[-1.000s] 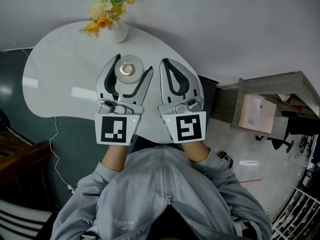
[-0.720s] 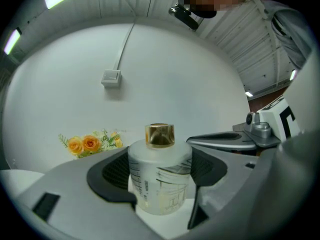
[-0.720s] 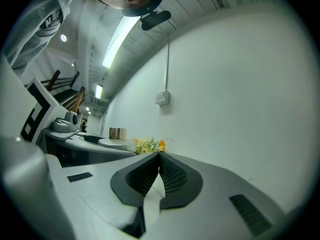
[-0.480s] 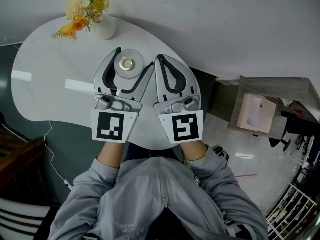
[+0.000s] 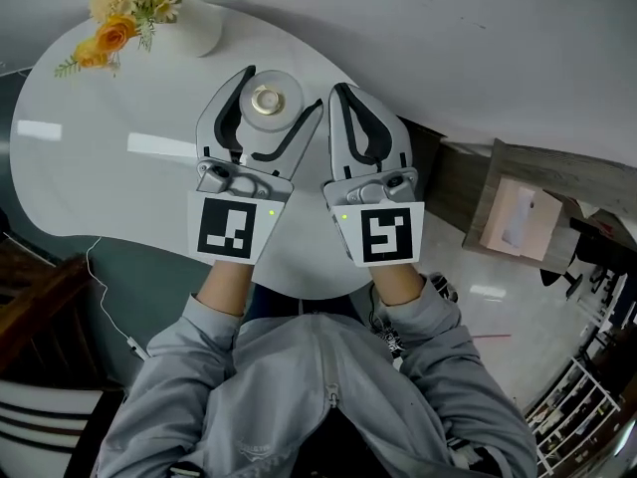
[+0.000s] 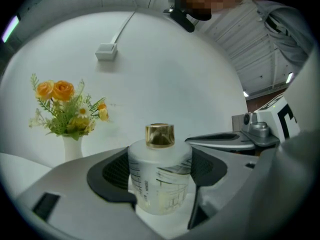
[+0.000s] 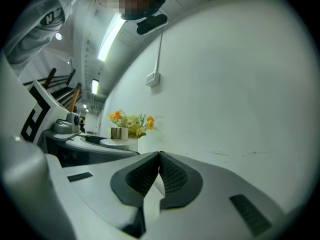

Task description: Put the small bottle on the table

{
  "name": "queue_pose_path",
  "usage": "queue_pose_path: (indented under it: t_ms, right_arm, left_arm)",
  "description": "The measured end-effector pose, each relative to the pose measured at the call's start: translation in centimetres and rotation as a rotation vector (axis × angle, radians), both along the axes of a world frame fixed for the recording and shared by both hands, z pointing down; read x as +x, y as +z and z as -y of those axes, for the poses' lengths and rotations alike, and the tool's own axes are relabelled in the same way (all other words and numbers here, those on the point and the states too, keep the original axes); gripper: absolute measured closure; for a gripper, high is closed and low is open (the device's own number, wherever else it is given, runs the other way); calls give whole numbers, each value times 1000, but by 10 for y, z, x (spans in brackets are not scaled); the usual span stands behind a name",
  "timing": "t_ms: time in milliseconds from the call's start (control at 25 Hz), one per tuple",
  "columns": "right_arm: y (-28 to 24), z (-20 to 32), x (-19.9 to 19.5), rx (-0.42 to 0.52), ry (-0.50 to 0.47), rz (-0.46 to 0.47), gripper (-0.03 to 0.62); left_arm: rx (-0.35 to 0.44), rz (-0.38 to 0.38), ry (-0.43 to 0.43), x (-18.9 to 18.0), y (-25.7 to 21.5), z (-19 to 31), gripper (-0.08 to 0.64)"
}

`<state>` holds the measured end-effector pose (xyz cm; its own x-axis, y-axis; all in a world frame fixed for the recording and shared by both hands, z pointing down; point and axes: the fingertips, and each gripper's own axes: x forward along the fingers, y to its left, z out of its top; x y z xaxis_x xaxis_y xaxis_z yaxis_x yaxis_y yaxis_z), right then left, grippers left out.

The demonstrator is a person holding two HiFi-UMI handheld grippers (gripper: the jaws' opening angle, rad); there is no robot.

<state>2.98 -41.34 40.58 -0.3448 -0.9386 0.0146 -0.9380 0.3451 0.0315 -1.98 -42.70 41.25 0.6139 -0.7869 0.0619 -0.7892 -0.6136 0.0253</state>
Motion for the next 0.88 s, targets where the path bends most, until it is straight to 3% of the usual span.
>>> queue_pose_path:
  t_ms: [880]
  right_arm:
    - [93,24,24,-54,34,-31,565]
  left_arm:
    - [-45,74,36,25,97,27,225]
